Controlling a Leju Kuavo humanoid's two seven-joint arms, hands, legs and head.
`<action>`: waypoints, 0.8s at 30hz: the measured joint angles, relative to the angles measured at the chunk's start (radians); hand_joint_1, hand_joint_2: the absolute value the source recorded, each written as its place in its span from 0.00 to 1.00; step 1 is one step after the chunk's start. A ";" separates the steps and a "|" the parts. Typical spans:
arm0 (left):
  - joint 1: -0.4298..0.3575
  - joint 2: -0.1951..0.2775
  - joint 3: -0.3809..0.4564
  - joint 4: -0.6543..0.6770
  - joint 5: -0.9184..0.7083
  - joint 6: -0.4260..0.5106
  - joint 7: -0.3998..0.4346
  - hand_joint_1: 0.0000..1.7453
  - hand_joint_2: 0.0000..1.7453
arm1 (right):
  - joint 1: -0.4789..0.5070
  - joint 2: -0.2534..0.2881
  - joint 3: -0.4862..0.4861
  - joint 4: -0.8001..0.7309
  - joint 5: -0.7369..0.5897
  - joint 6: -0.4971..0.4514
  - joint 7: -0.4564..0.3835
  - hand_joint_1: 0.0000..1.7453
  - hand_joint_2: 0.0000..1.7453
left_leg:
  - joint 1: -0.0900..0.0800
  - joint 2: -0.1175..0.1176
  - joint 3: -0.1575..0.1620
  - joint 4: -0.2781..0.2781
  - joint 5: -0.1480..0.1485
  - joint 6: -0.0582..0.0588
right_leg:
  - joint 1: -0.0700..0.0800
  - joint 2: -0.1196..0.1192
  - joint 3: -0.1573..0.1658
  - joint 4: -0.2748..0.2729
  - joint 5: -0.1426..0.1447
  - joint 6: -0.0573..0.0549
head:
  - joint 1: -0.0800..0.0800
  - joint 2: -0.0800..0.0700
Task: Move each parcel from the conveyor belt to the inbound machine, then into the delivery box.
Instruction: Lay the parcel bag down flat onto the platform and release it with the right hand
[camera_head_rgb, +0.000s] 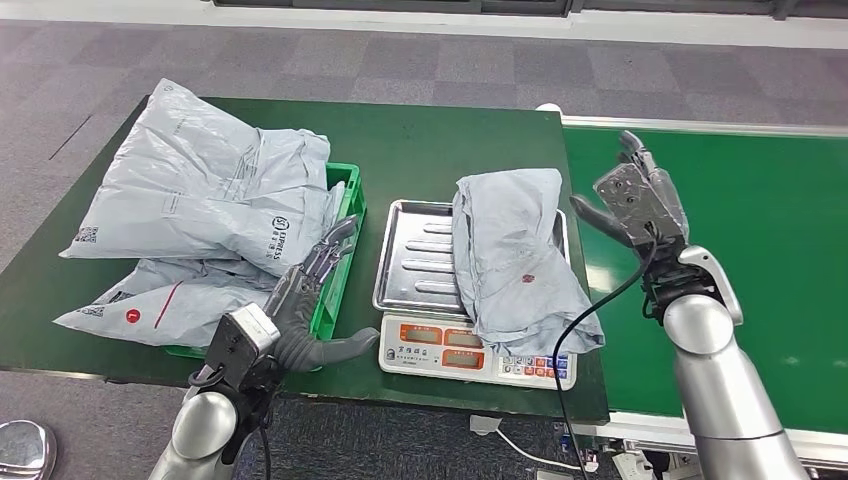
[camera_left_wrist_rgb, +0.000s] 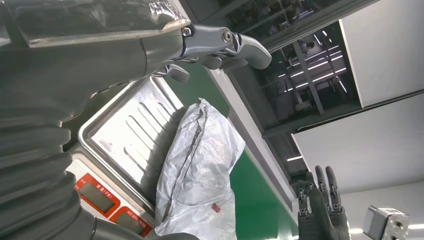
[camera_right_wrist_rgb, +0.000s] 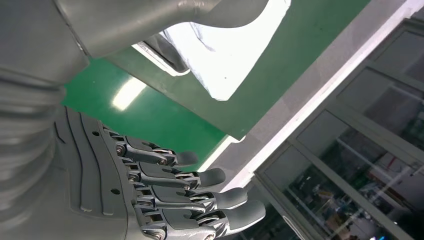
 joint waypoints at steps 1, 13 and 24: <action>0.000 0.000 0.000 0.000 0.000 0.000 0.000 0.00 1.00 | 0.003 -0.001 -0.001 -0.007 0.003 -0.006 0.000 0.00 1.00 | 0.000 0.000 0.000 0.000 0.000 0.000 | 0.000 0.000 0.000 0.000 0.000 0.000 | 0.000 0.000; 0.030 0.000 0.000 -0.024 -0.014 0.001 0.003 0.00 1.00 | 0.134 -0.001 -0.137 -0.265 0.093 -0.227 0.017 0.00 1.00 | 0.000 0.000 -0.001 0.000 -0.001 0.000 | 0.000 -0.001 0.000 0.000 0.000 0.000 | 0.000 0.000; 0.035 -0.001 0.000 -0.032 -0.018 0.001 0.003 0.00 1.00 | 0.179 -0.001 -0.195 -0.345 0.094 -0.228 0.016 0.00 1.00 | 0.000 0.000 0.000 0.000 0.000 0.000 | 0.000 0.000 0.000 0.000 0.000 0.000 | 0.000 0.000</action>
